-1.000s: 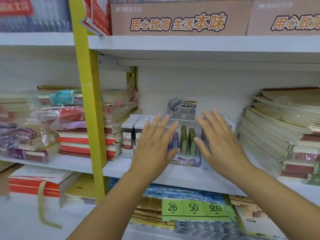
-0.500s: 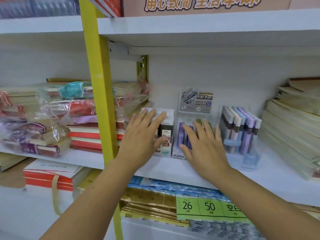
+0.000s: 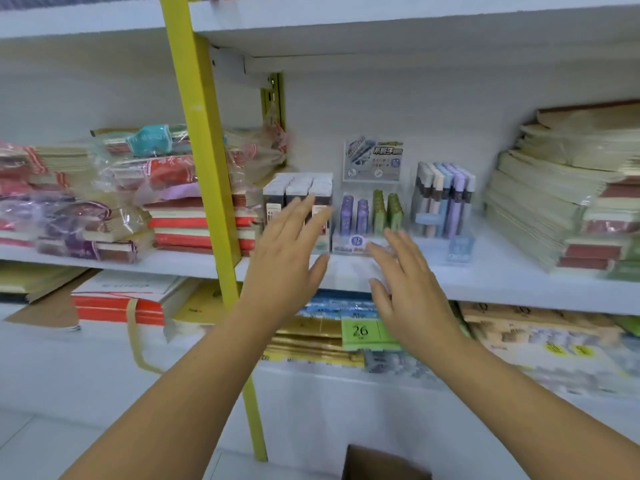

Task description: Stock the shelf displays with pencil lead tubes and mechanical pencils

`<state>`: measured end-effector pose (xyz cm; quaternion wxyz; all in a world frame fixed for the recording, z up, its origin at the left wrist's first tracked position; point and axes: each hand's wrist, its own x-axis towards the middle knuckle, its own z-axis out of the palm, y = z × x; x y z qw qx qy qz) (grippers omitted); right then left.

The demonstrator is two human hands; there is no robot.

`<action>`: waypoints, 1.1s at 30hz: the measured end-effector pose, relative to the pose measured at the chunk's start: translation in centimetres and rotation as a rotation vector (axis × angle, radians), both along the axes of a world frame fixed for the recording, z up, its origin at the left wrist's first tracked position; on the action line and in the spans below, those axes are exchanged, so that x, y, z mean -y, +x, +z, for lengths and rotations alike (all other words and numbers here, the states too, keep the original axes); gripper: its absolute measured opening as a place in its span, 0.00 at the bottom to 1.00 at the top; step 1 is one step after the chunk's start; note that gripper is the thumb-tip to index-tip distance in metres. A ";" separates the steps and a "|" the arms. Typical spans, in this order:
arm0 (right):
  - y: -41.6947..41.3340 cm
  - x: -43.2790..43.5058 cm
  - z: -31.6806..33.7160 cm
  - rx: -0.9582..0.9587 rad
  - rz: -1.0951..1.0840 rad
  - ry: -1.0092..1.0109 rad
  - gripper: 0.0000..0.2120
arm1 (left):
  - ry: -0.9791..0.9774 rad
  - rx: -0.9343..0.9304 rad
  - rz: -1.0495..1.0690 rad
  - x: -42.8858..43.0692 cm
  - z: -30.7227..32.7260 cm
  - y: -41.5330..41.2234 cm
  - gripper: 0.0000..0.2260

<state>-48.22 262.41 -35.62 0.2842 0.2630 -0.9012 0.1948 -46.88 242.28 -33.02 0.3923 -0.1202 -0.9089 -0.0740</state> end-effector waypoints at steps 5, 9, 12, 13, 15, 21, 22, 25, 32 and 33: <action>7.8 -3.7 -3.9 0.027 -0.016 -0.082 0.19 | 0.033 0.007 -0.111 -3.2 -5.0 7.9 0.21; 11.9 -5.9 -10.5 0.197 -0.032 -0.058 0.18 | 0.121 0.225 -0.155 -5.6 -12.6 12.5 0.21; 13.1 -7.1 -16.9 0.334 -0.077 -0.018 0.17 | 0.200 0.490 -0.134 -6.2 -20.0 14.0 0.22; 13.3 -7.4 -19.1 0.383 -0.096 0.006 0.17 | 0.218 0.577 -0.122 -6.3 -22.6 14.2 0.23; 13.4 -7.9 -23.4 0.499 -0.131 0.051 0.17 | 0.257 0.732 -0.087 -6.4 -27.6 14.4 0.24; 14.6 -8.9 -34.2 0.874 -0.174 0.169 0.23 | 0.362 1.090 -0.002 -6.4 -38.5 14.9 0.27; 14.6 -8.9 -35.3 0.901 -0.179 0.175 0.23 | 0.360 1.126 0.002 -6.4 -39.7 14.9 0.27; 14.1 -9.1 -37.0 0.931 -0.167 0.173 0.22 | 0.374 1.206 0.023 -6.4 -41.5 14.7 0.27; 13.1 -10.8 -33.8 0.968 -0.064 0.285 0.25 | 0.308 1.272 -0.047 -5.4 -37.2 14.8 0.30; 12.9 -11.4 -31.8 0.953 -0.039 0.320 0.26 | 0.257 1.249 -0.061 -5.0 -34.8 15.1 0.30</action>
